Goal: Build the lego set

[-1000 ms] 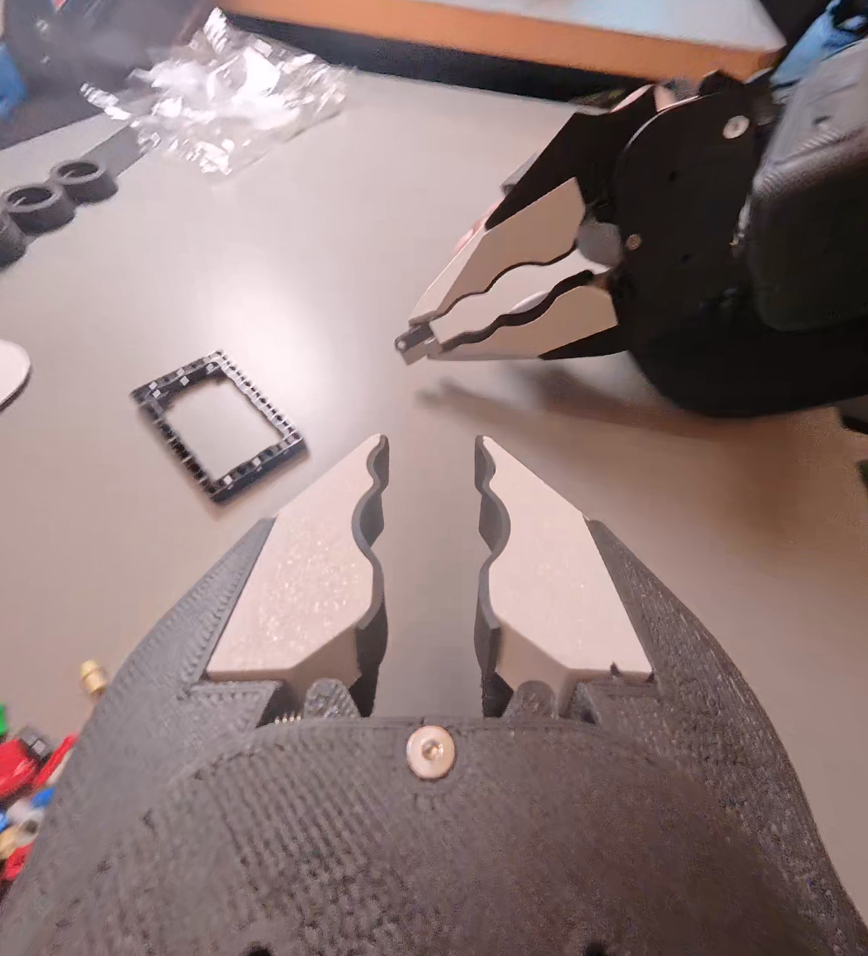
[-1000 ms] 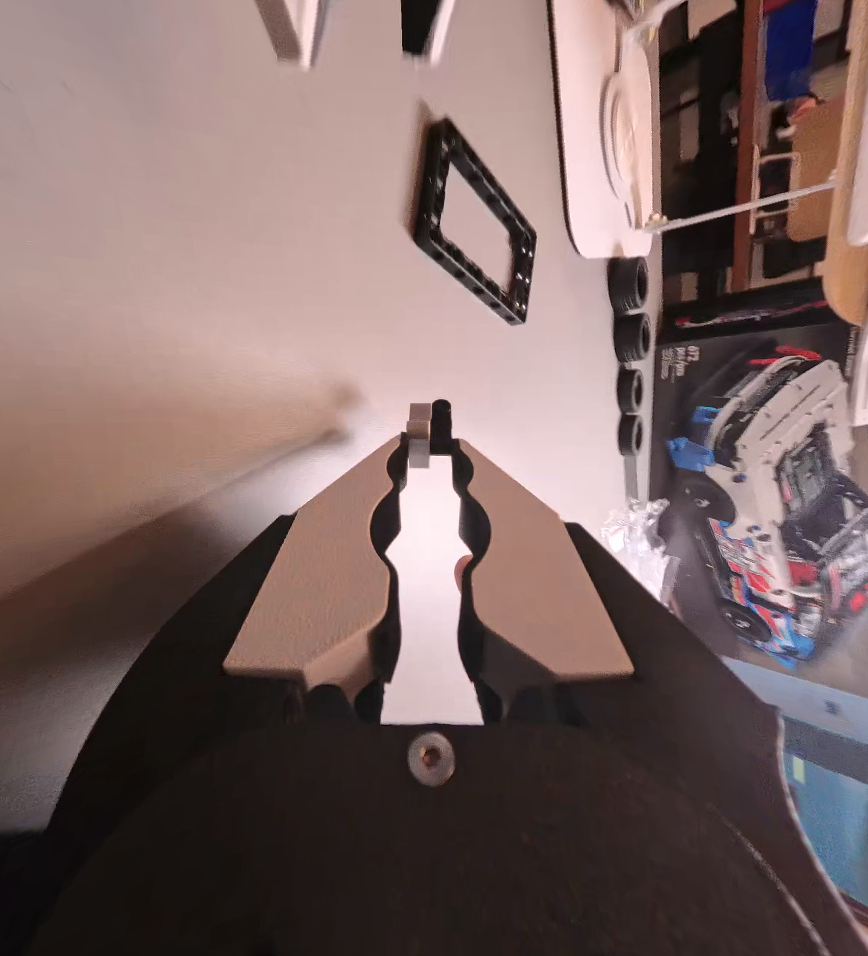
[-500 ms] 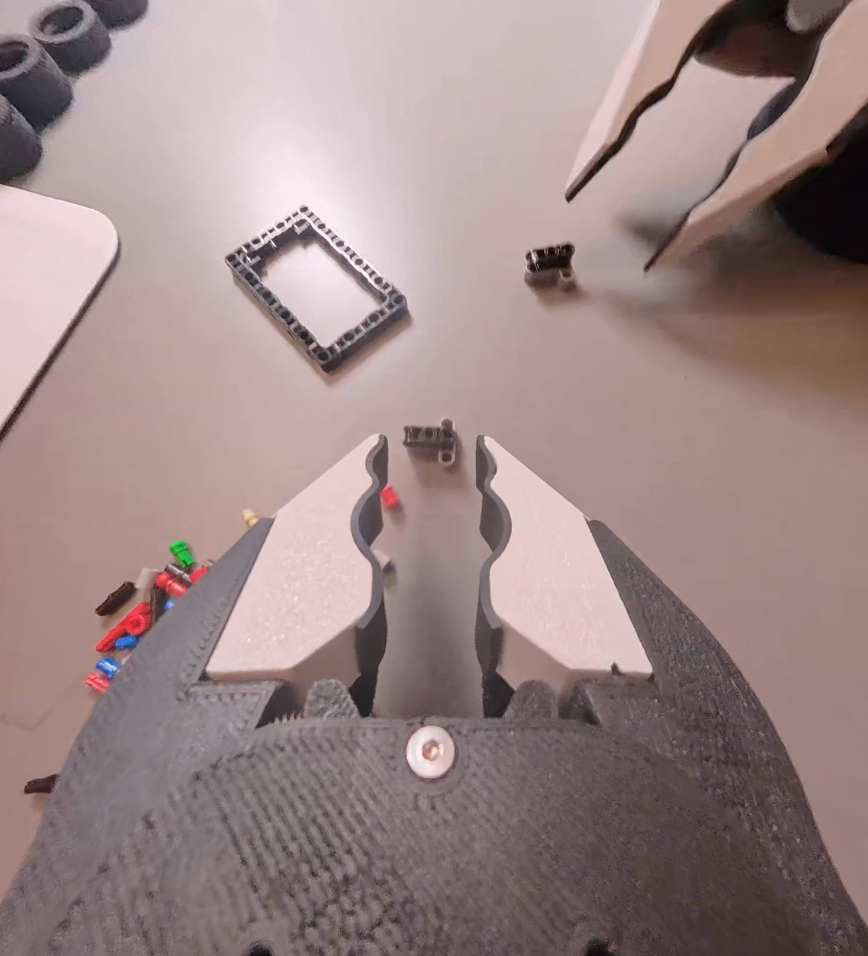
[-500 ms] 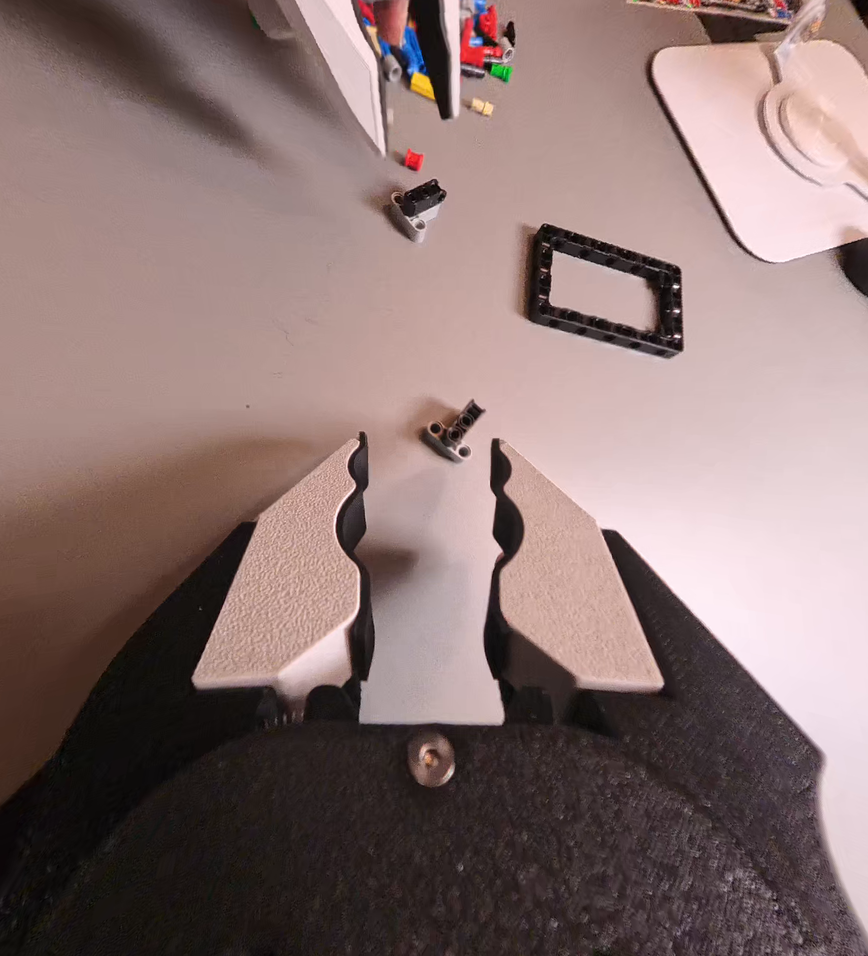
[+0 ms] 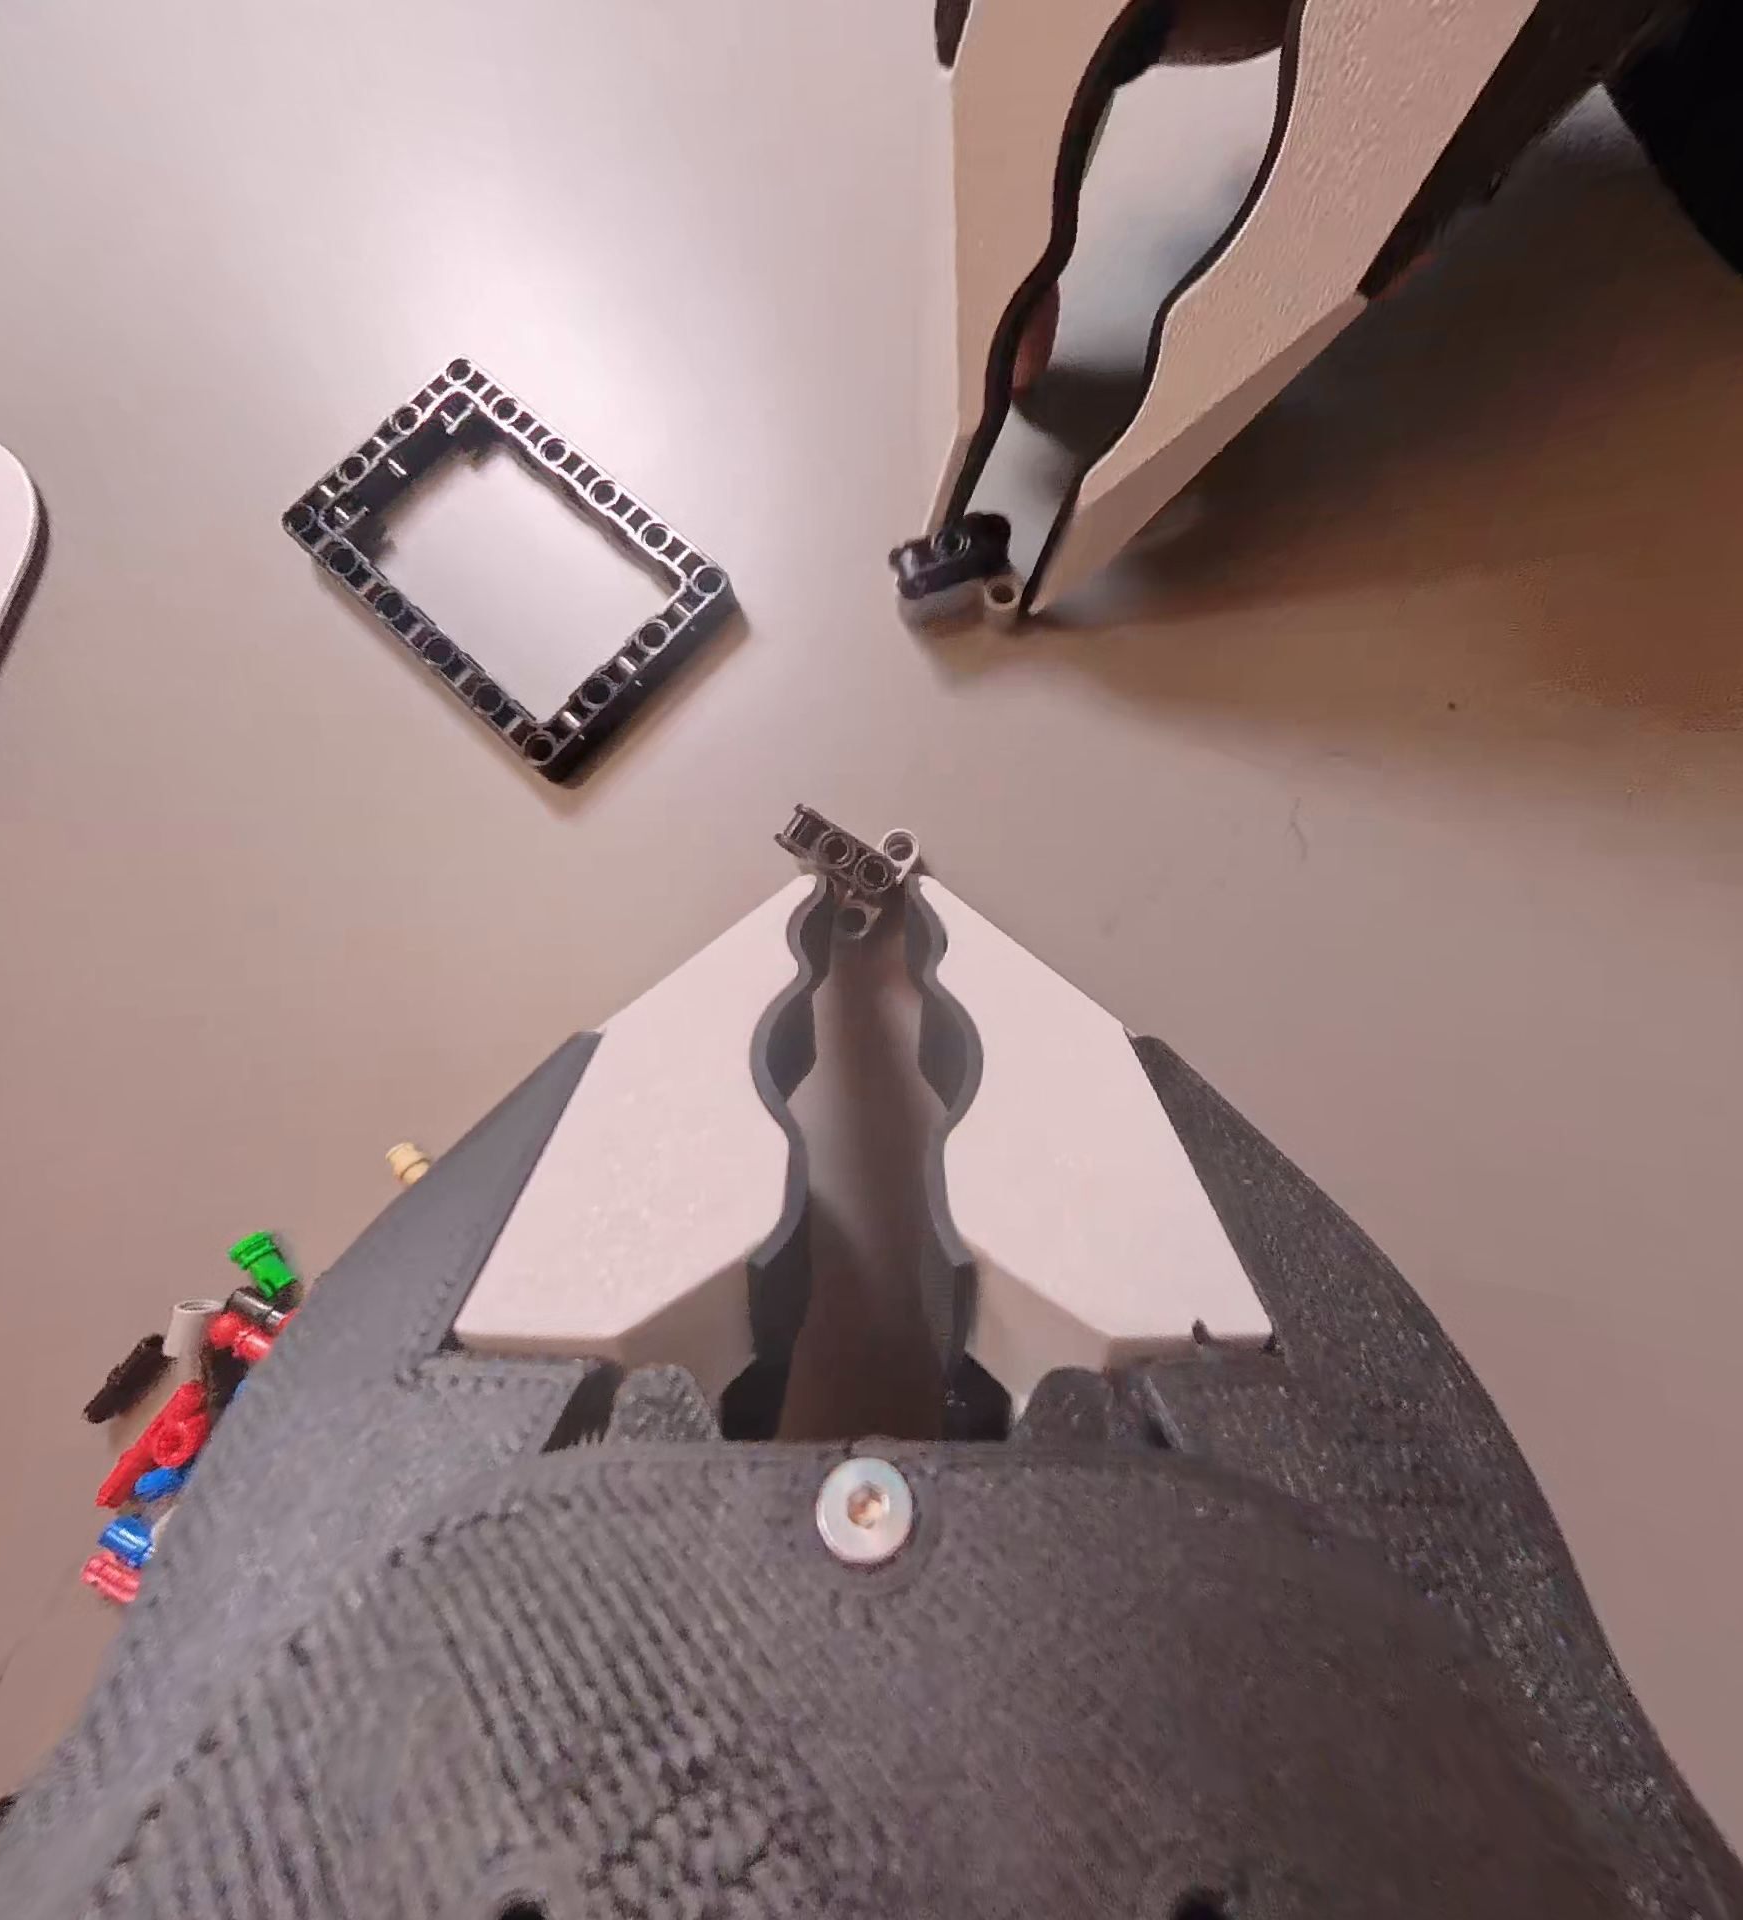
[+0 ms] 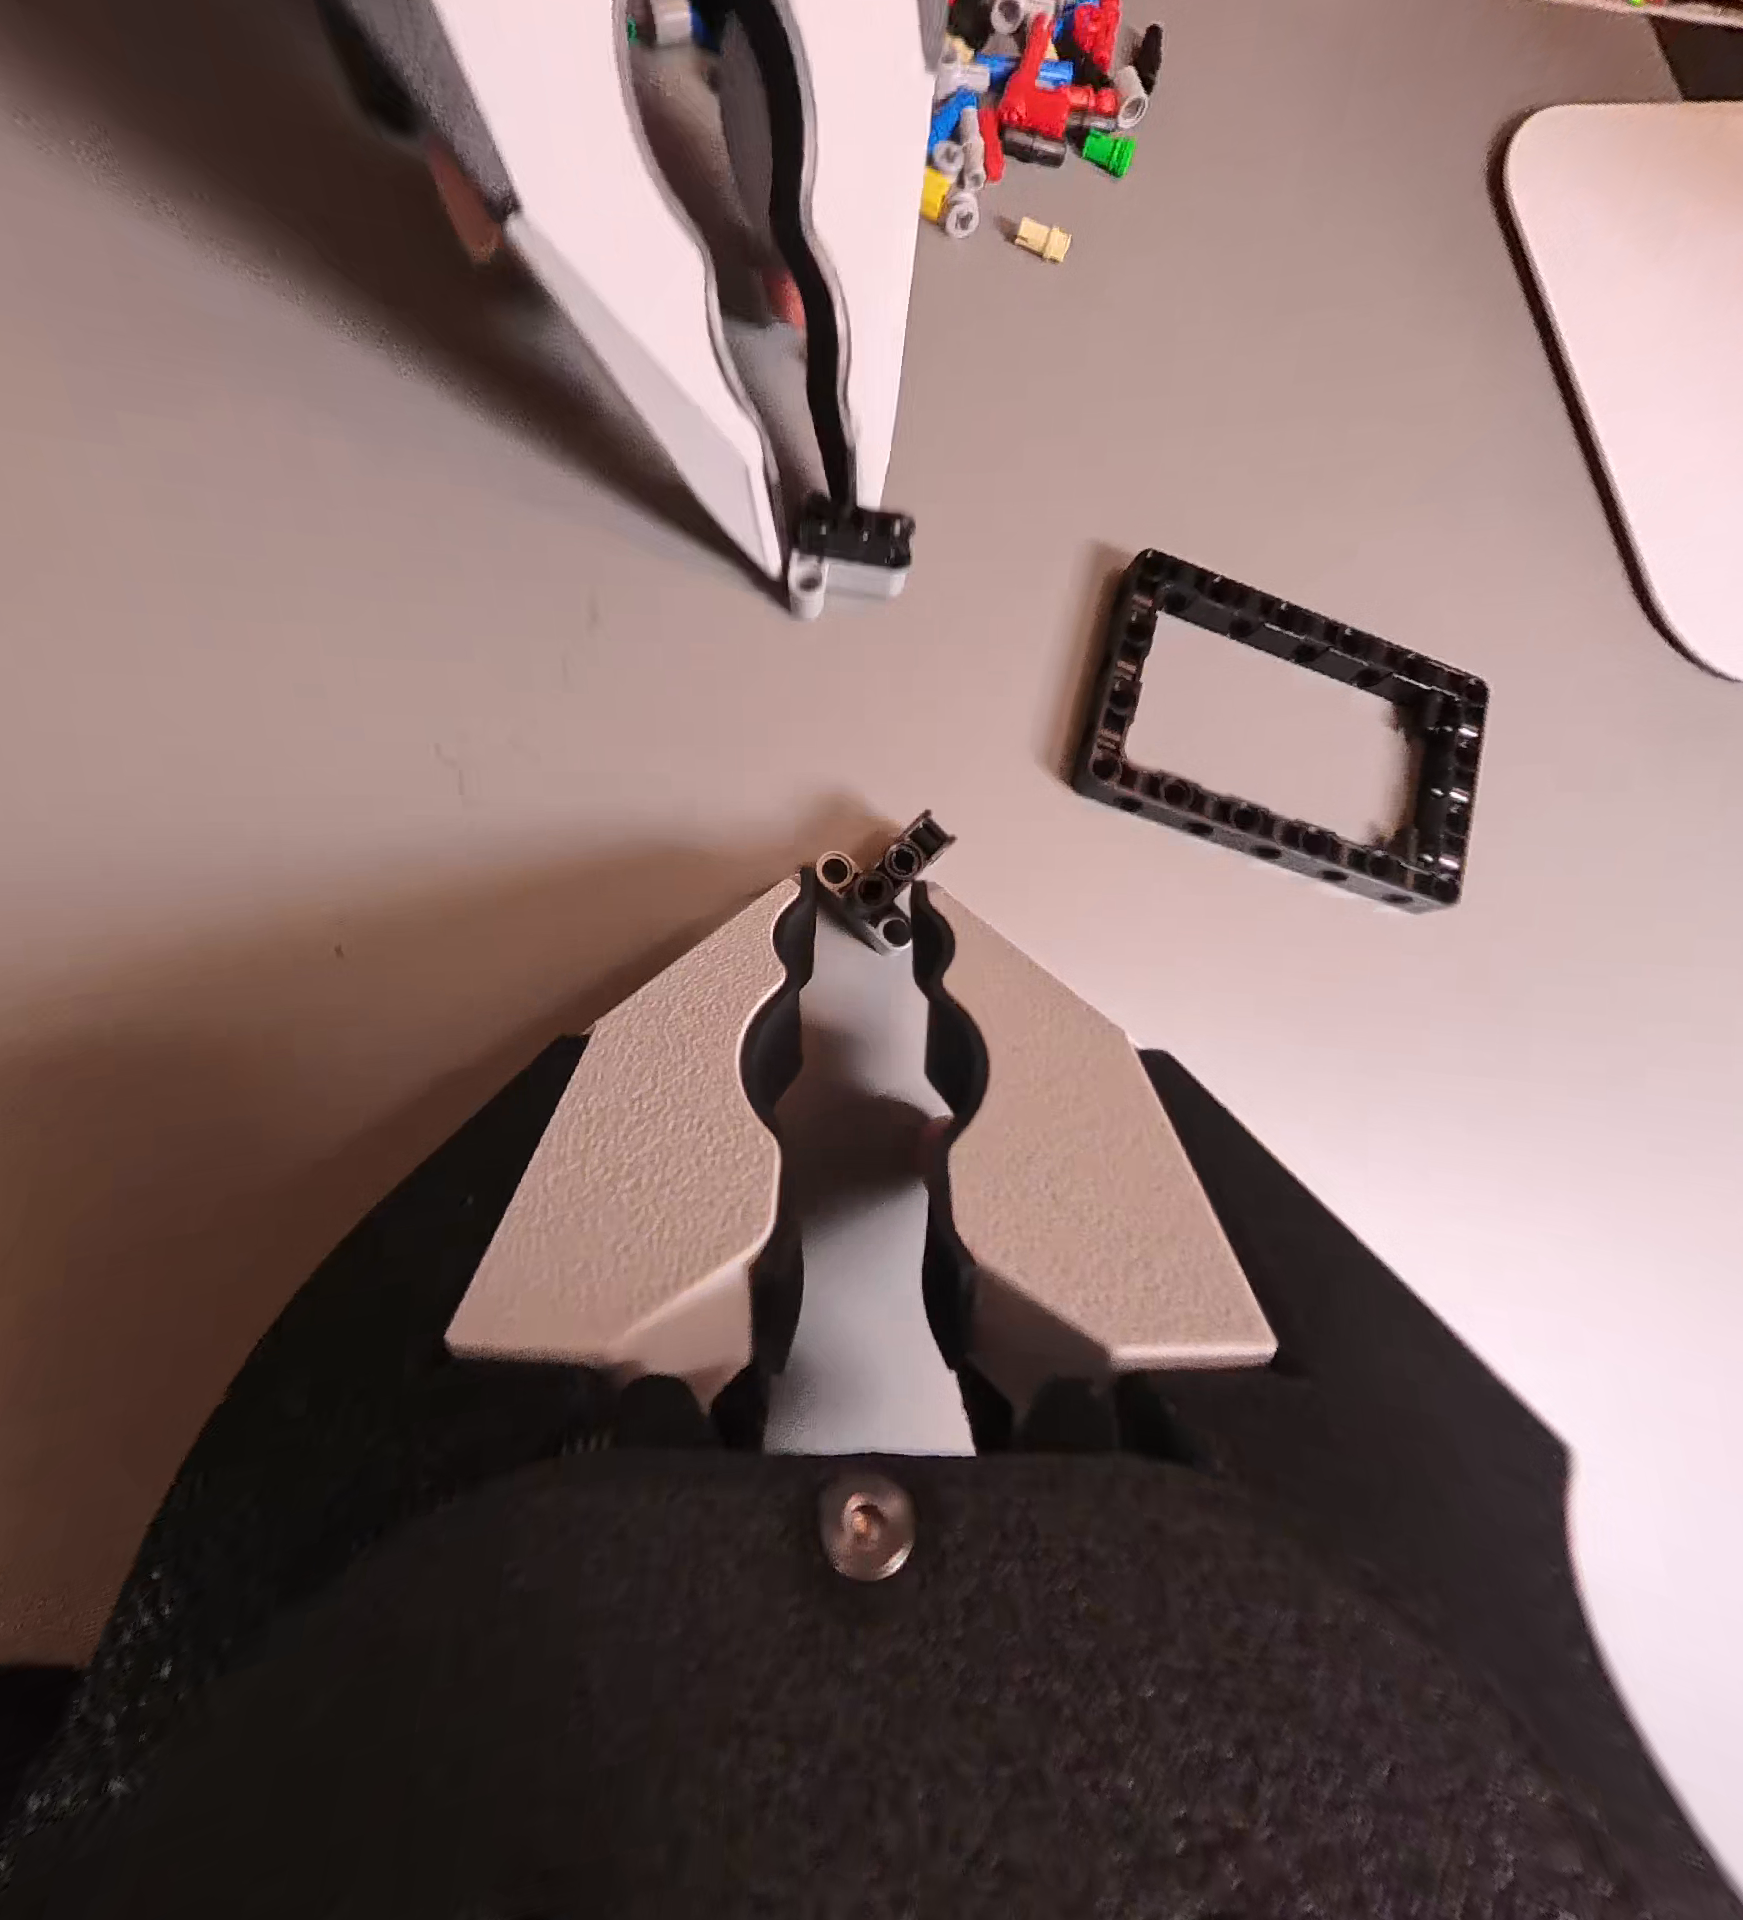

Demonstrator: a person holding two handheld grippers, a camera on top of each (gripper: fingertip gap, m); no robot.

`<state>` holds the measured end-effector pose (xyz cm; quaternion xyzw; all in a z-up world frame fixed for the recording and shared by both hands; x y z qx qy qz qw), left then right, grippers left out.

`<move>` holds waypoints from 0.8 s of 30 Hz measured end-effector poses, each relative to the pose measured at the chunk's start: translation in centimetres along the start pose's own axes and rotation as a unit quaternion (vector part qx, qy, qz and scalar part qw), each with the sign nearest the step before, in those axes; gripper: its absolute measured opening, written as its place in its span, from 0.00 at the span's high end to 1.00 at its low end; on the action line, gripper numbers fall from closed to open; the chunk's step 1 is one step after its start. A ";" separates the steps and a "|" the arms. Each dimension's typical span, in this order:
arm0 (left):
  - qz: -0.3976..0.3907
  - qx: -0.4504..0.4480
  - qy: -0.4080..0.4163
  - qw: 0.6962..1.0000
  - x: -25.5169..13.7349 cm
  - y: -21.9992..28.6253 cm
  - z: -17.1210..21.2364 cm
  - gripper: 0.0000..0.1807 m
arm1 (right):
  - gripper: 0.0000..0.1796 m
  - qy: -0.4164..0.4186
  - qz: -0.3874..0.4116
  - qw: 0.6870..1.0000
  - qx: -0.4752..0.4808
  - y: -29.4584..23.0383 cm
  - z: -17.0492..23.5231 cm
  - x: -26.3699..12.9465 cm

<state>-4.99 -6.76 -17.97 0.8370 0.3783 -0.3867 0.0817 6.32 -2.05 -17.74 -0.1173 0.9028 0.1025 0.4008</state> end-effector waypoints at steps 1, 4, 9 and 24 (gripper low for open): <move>-0.003 0.000 -0.001 1.000 0.1 0.1 -0.1 0.93 | 0.91 0.000 0.003 1.000 0.010 0.0 -0.4 0.3; 0.004 -0.017 -0.007 1.000 0.0 1.1 -0.2 0.93 | 0.91 0.001 0.021 1.000 0.020 -0.3 -1.3 1.1; 0.036 -0.025 -0.006 0.999 -0.5 2.6 -0.3 0.88 | 0.87 0.023 0.005 0.998 0.050 -1.0 -1.7 0.8; 0.015 -0.026 0.005 1.000 0.2 2.3 -0.5 0.96 | 0.97 0.006 0.010 1.000 -0.008 -1.1 -0.9 0.6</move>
Point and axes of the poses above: each gripper's, where its closed fingertips meet, x out along the fingers, z out of its underside, y = z × x across the jaws, the point moved 5 cm from there along -x, back along the fingers, and after that the axes turned 6 degrees about -z, right-handed, at the moved point
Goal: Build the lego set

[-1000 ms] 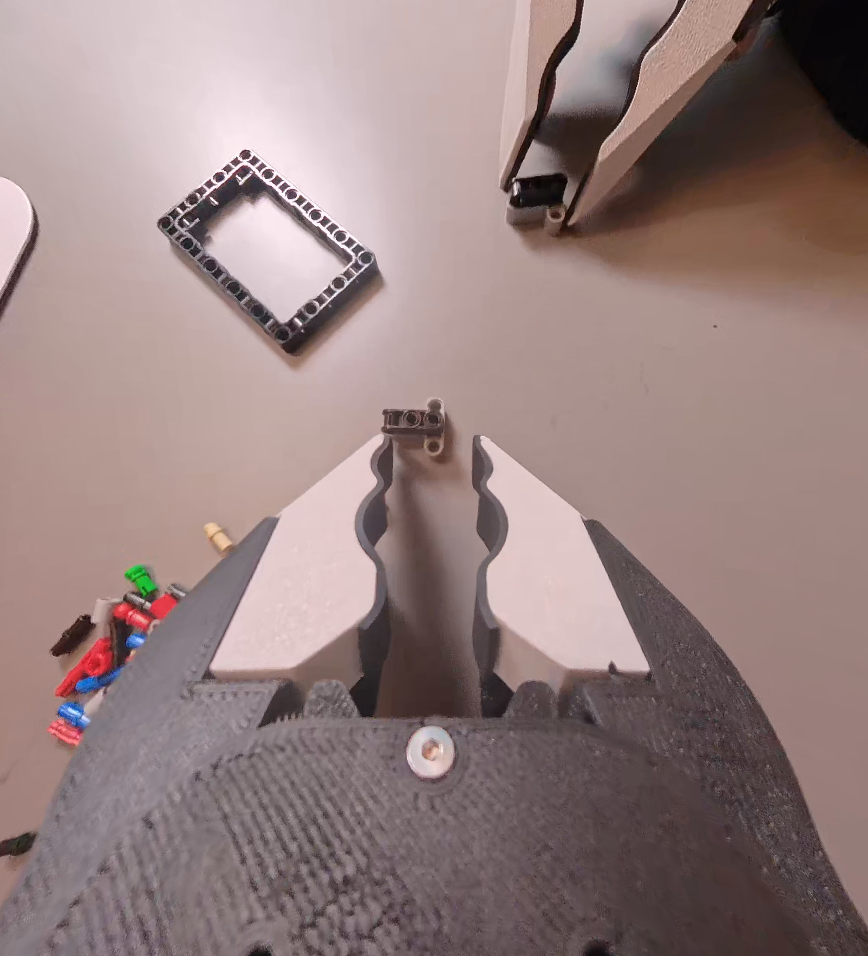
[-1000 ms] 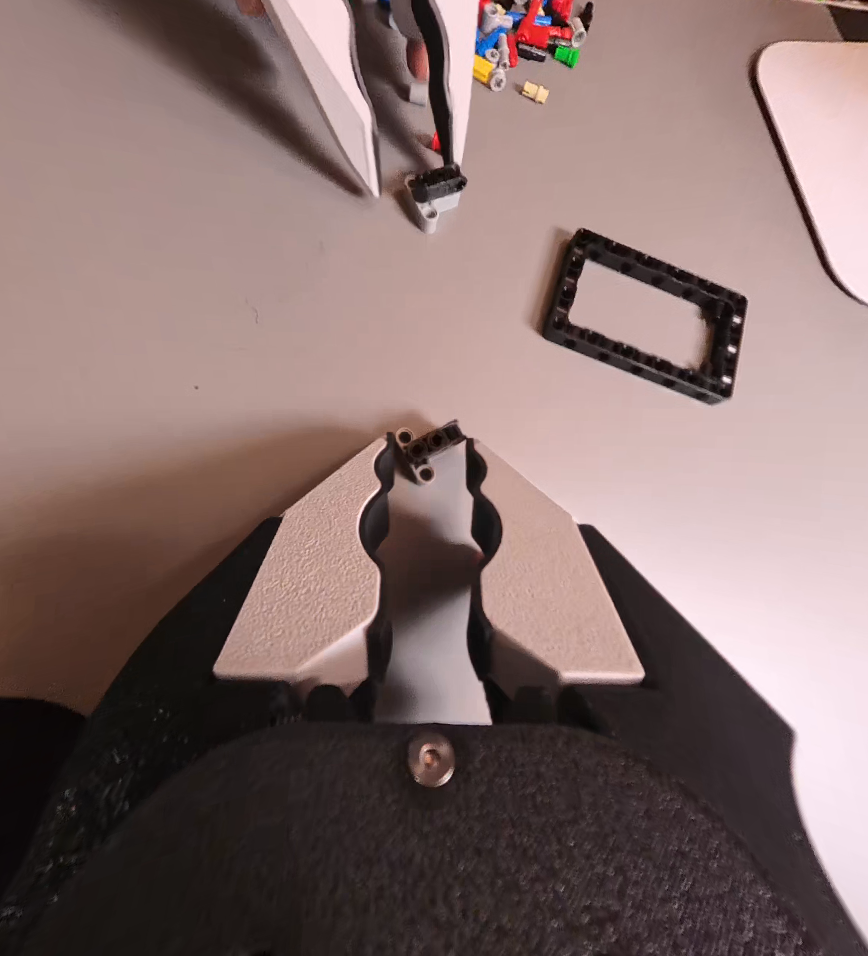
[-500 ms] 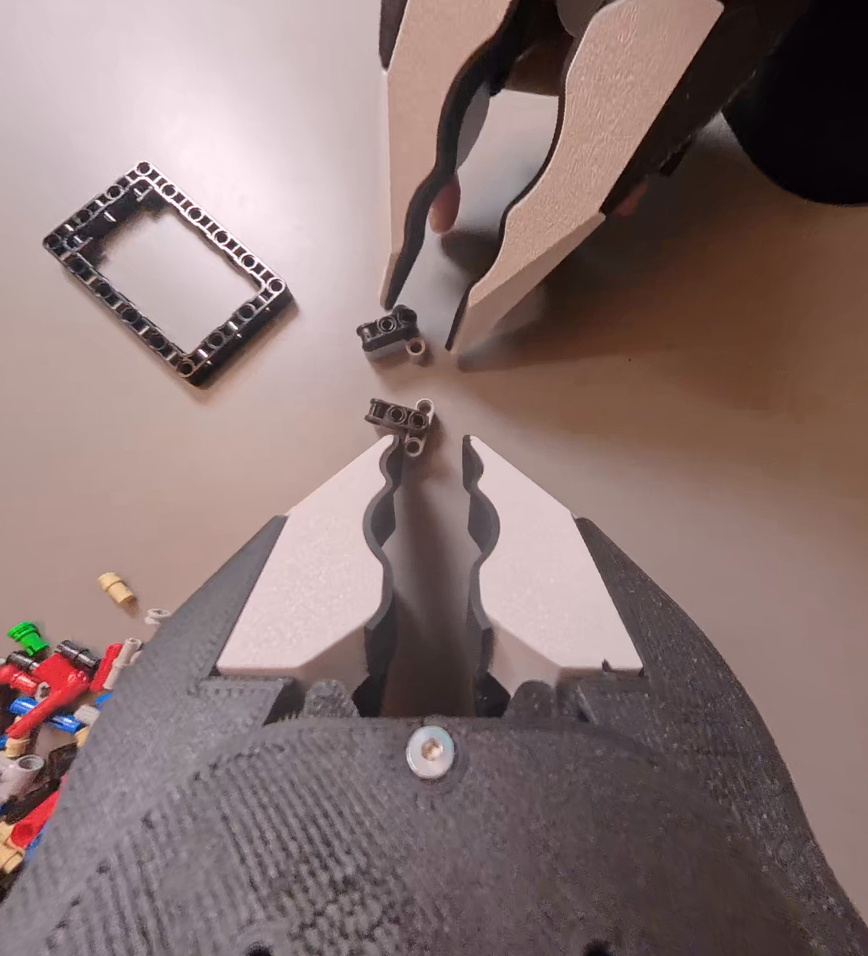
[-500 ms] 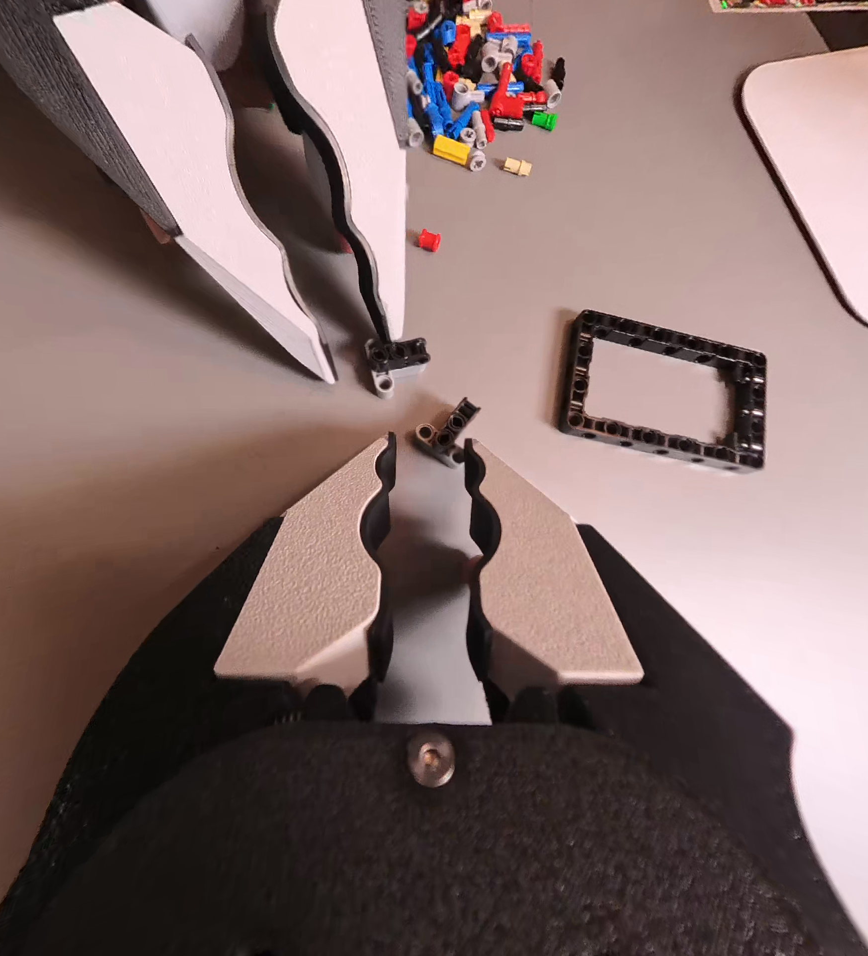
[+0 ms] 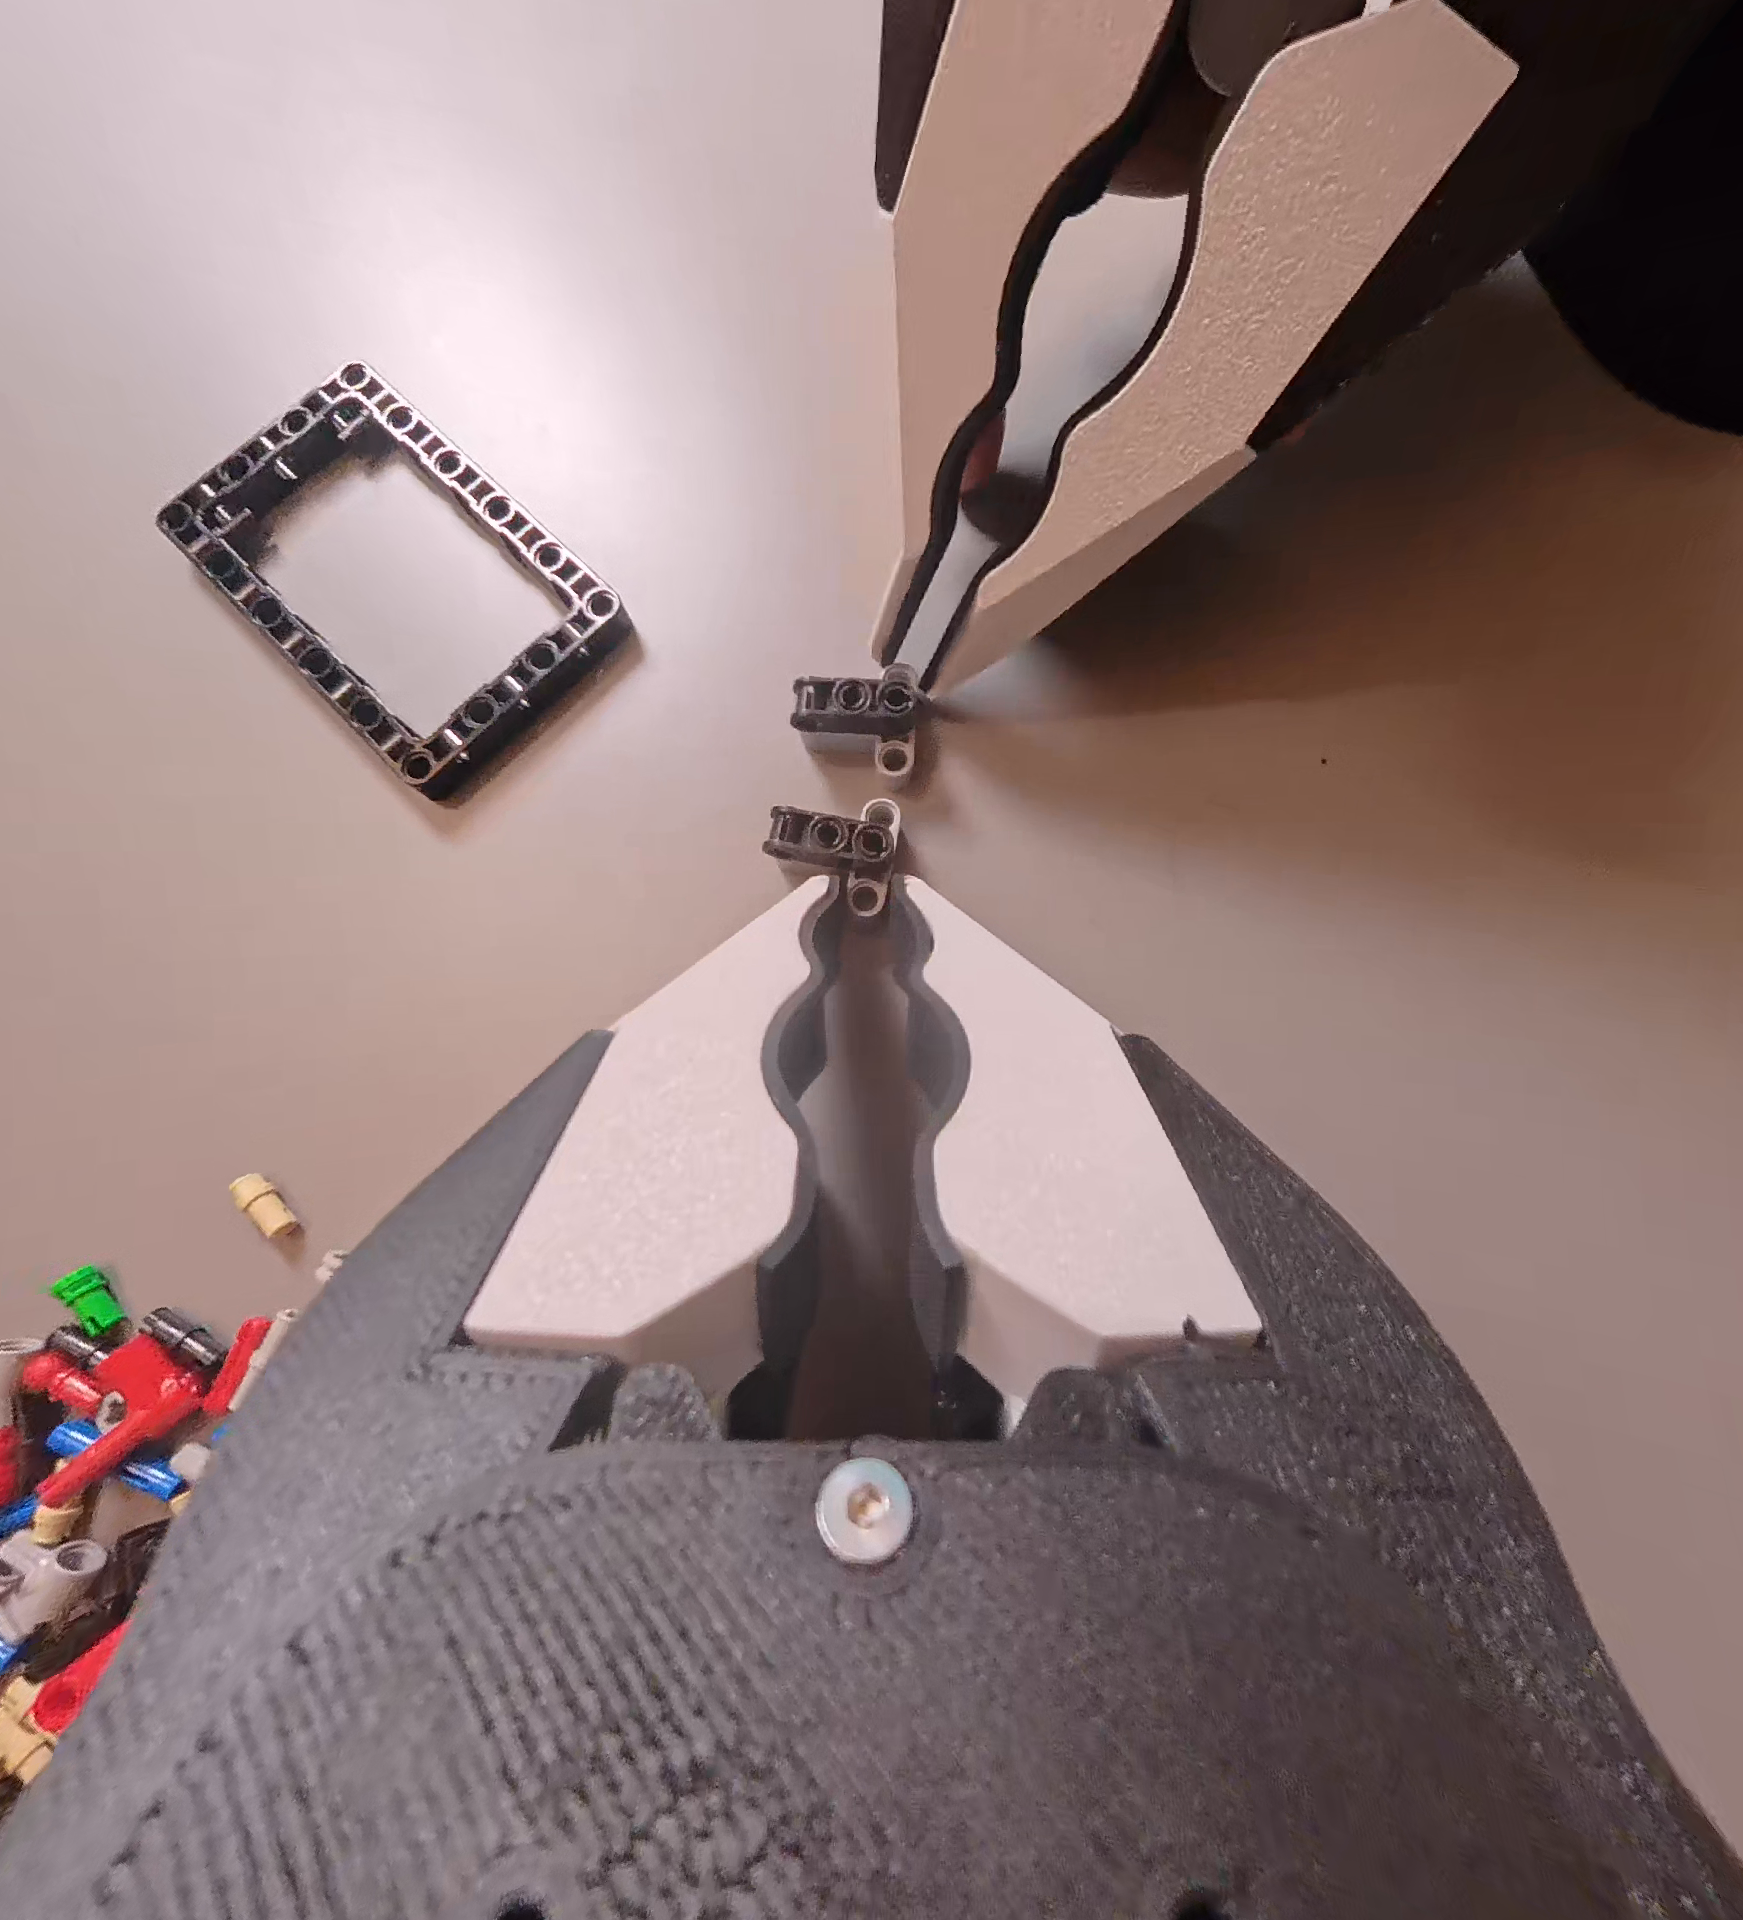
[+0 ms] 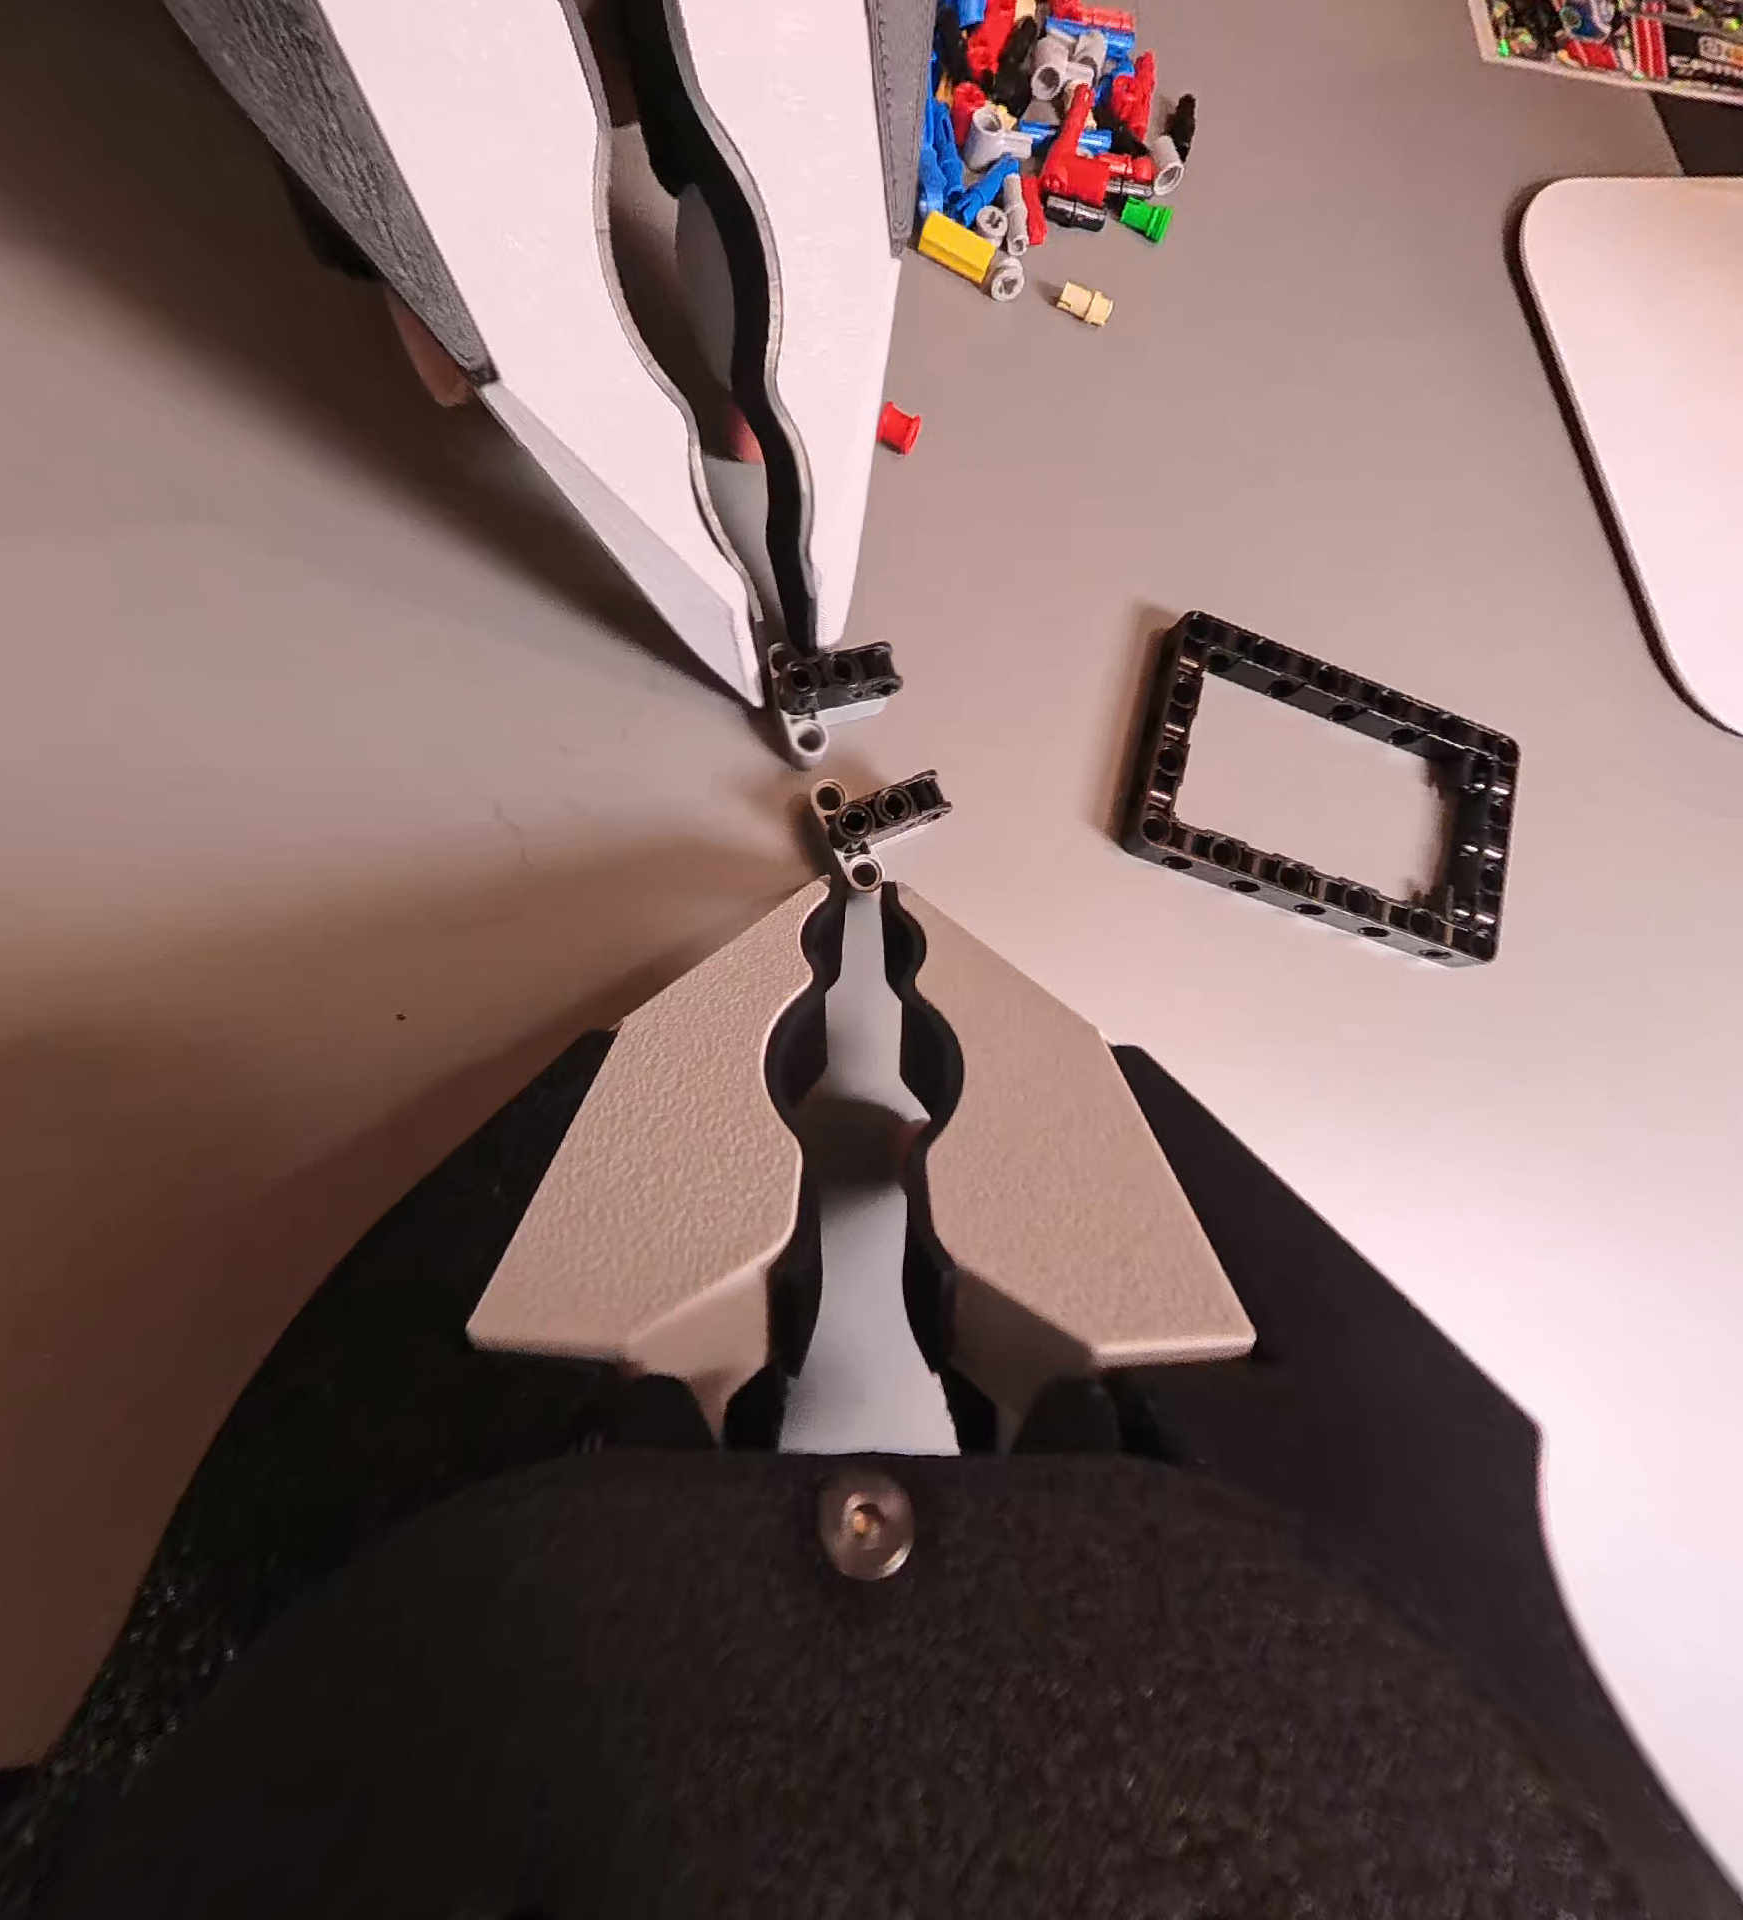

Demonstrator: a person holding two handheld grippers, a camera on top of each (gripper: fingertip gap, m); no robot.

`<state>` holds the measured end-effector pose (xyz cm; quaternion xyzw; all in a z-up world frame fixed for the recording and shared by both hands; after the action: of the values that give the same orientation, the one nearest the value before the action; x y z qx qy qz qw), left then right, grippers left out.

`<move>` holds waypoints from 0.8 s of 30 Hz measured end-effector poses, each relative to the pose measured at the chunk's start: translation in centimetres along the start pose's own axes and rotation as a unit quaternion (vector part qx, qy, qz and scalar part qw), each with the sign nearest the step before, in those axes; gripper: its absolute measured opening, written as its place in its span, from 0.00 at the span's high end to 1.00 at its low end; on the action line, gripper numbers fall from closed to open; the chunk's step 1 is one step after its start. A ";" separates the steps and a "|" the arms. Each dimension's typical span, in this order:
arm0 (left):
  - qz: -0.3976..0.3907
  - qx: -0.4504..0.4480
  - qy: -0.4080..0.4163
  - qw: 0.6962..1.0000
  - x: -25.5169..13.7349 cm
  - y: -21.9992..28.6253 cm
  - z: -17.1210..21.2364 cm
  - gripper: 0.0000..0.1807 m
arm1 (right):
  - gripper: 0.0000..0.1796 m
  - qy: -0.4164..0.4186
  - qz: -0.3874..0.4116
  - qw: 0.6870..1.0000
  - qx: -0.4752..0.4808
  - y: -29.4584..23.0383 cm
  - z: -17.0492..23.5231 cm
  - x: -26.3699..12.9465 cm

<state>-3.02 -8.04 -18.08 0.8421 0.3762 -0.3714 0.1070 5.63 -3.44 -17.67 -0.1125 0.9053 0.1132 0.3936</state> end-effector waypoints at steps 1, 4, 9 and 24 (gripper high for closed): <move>-0.001 -0.001 0.001 1.000 0.0 0.0 0.0 0.96 | 0.97 0.009 -0.006 1.000 0.005 0.0 0.0 -0.1; 0.008 -0.008 0.013 1.000 -0.3 -0.1 -0.3 0.87 | 0.86 0.047 -0.032 0.998 0.029 0.5 -0.5 -1.4; -0.021 -0.050 0.187 0.981 -3.8 -2.1 -3.4 0.82 | 0.89 0.218 0.099 0.971 0.019 7.6 -4.9 -8.0; -0.307 -0.116 0.355 0.876 -9.5 -9.2 -2.5 0.78 | 0.96 0.365 0.374 0.845 0.116 31.5 -14.3 -12.5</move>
<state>-12.41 -5.82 -8.70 0.7411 0.6688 -0.0158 -0.0563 -5.07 23.67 4.71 0.2477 0.9637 0.0963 -0.0271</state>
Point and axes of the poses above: each gripper's, where its closed fingertips meet, x out along the fingers, z out of its underside, y = z × x across the jaws, the point moved 5 cm from there along -x, back along the fingers, and after that the axes turned 6 degrees about -z, right-handed, at the moved point
